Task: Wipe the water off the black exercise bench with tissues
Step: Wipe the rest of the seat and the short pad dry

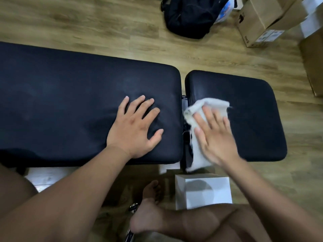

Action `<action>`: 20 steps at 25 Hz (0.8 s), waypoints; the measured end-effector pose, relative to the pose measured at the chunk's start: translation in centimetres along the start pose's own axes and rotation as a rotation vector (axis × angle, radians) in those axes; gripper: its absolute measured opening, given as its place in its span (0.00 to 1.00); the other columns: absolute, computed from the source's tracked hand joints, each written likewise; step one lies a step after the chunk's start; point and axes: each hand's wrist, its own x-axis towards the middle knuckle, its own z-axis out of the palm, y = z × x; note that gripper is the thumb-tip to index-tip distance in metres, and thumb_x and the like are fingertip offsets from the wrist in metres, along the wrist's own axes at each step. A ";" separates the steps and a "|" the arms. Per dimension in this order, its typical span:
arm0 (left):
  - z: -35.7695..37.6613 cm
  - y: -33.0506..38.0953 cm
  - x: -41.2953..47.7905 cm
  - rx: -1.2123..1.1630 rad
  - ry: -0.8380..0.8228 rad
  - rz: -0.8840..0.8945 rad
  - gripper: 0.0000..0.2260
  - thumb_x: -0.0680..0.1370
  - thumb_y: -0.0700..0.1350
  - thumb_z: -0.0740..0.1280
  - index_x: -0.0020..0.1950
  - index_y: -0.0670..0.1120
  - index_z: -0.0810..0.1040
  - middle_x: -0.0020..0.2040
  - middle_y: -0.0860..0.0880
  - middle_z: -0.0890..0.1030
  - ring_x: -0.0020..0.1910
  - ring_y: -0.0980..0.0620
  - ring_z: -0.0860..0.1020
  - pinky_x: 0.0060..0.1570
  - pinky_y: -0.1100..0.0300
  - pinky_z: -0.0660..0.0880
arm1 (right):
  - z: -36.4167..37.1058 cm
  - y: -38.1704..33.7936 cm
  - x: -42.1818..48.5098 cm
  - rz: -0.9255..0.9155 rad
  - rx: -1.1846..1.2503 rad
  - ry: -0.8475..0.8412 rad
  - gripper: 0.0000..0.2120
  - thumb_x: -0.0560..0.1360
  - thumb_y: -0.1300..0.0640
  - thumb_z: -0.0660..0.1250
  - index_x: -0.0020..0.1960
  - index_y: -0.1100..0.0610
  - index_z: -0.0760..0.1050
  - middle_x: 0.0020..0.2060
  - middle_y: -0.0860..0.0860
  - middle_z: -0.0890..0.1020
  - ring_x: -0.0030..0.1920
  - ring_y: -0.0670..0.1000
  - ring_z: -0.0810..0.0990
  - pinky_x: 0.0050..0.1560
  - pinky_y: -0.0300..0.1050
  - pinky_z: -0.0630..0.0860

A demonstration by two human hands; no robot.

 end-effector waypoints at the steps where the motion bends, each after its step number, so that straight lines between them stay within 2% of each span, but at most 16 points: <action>1: 0.0 0.0 0.0 -0.001 0.000 0.001 0.26 0.77 0.62 0.57 0.69 0.49 0.74 0.74 0.47 0.71 0.76 0.44 0.64 0.75 0.38 0.55 | -0.5 0.1 2.7 0.043 0.007 -0.008 0.27 0.79 0.42 0.39 0.77 0.44 0.50 0.79 0.50 0.48 0.78 0.56 0.48 0.75 0.57 0.47; 4: 0.1 -0.1 0.1 0.008 0.012 0.000 0.26 0.77 0.62 0.58 0.69 0.49 0.75 0.73 0.47 0.72 0.75 0.43 0.65 0.75 0.38 0.56 | -1.6 -0.2 10.5 0.103 -0.002 -0.014 0.26 0.80 0.44 0.44 0.77 0.43 0.47 0.79 0.48 0.44 0.78 0.55 0.42 0.76 0.58 0.42; 8: 0.2 -0.1 0.1 0.002 0.024 0.004 0.26 0.76 0.62 0.59 0.68 0.49 0.76 0.73 0.47 0.72 0.75 0.43 0.66 0.75 0.38 0.57 | -2.3 -0.9 14.9 0.088 0.008 0.000 0.25 0.76 0.47 0.50 0.74 0.42 0.57 0.78 0.50 0.52 0.78 0.56 0.44 0.75 0.60 0.41; 10: 0.1 -0.1 0.0 -0.003 0.019 -0.003 0.26 0.76 0.62 0.59 0.68 0.49 0.75 0.73 0.48 0.72 0.75 0.44 0.65 0.75 0.38 0.57 | -2.6 -1.3 14.5 0.082 0.041 0.011 0.24 0.76 0.49 0.51 0.72 0.41 0.60 0.78 0.48 0.52 0.78 0.55 0.44 0.75 0.60 0.40; 13: 0.2 -0.1 0.0 -0.009 0.034 0.001 0.26 0.76 0.62 0.60 0.68 0.49 0.76 0.73 0.48 0.72 0.75 0.44 0.65 0.75 0.39 0.56 | -2.1 -1.6 11.4 0.084 0.110 0.043 0.26 0.77 0.51 0.50 0.74 0.40 0.56 0.78 0.46 0.47 0.78 0.51 0.40 0.76 0.57 0.38; 16: 0.4 -0.1 -0.1 -0.027 0.043 0.002 0.26 0.76 0.62 0.60 0.68 0.49 0.76 0.73 0.47 0.72 0.75 0.44 0.66 0.75 0.38 0.57 | -0.8 -1.0 7.7 0.124 0.101 0.068 0.26 0.80 0.47 0.48 0.77 0.42 0.49 0.78 0.45 0.45 0.78 0.49 0.40 0.76 0.55 0.40; 20: 0.2 -0.1 0.0 -0.034 0.047 0.008 0.26 0.76 0.62 0.60 0.67 0.49 0.76 0.73 0.47 0.73 0.75 0.43 0.66 0.74 0.38 0.57 | -2.1 -0.6 12.6 0.178 0.111 0.044 0.25 0.80 0.43 0.46 0.77 0.40 0.50 0.79 0.47 0.47 0.78 0.53 0.41 0.75 0.59 0.40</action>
